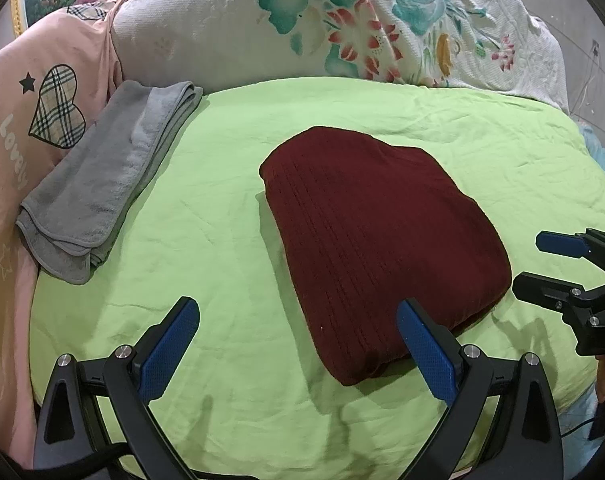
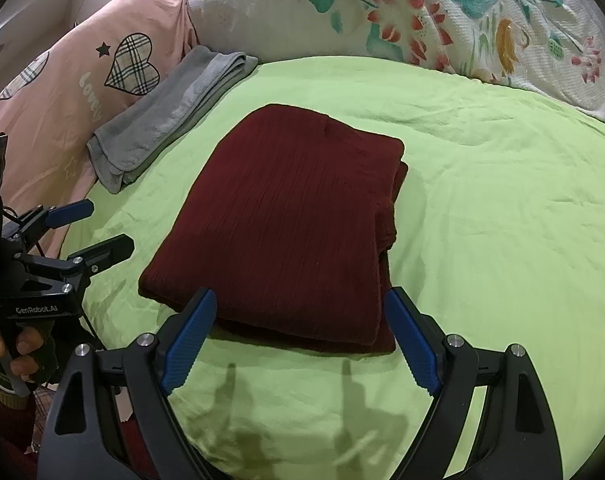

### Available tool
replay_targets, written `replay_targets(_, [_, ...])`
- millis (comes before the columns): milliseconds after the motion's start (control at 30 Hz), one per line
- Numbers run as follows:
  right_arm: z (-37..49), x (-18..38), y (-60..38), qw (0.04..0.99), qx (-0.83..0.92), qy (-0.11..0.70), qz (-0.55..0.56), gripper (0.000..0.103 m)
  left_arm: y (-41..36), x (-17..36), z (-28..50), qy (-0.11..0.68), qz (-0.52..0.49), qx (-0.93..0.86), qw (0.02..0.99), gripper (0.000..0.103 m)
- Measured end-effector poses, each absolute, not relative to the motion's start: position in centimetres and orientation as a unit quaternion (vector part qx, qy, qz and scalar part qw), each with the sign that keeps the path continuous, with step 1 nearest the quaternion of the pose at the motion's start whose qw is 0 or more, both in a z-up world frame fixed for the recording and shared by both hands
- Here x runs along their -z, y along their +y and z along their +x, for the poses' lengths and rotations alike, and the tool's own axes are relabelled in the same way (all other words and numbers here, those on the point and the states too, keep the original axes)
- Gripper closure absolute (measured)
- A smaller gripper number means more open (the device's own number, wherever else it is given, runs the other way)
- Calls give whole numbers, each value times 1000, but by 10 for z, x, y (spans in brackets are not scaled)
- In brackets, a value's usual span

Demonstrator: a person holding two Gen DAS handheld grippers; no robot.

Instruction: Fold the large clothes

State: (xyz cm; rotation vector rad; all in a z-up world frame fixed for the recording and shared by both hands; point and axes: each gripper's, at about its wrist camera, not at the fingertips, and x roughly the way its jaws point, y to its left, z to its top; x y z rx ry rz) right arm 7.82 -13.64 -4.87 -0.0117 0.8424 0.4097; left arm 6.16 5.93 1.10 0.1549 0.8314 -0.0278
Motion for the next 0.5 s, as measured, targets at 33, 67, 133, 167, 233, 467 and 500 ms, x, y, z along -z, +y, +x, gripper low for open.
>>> replay_targets(33, [79, 49, -137, 892, -197, 406, -4, 17, 59, -11, 62, 403, 76, 13, 912, 4])
replay_targets(67, [80, 49, -137, 892, -197, 406, -3, 17, 58, -11, 62, 403, 77, 13, 912, 4])
replay_targets(133, [82, 50, -138, 892, -196, 407, -1, 17, 56, -11, 62, 404, 78, 13, 911, 4])
replay_targets(167, [82, 50, -138, 892, -196, 408, 1, 17, 56, -11, 63, 404, 79, 14, 911, 4])
replay_targets(233, [82, 50, -139, 892, -197, 408, 3, 17, 54, -11, 63, 404, 81, 14, 911, 4])
replay_targets(467, [83, 50, -138, 891, -196, 409, 3, 17, 52, -10, 64, 405, 81, 14, 910, 4])
replay_targets(500, [83, 50, -138, 891, -196, 409, 3, 17, 52, -10, 65, 406, 80, 13, 910, 4])
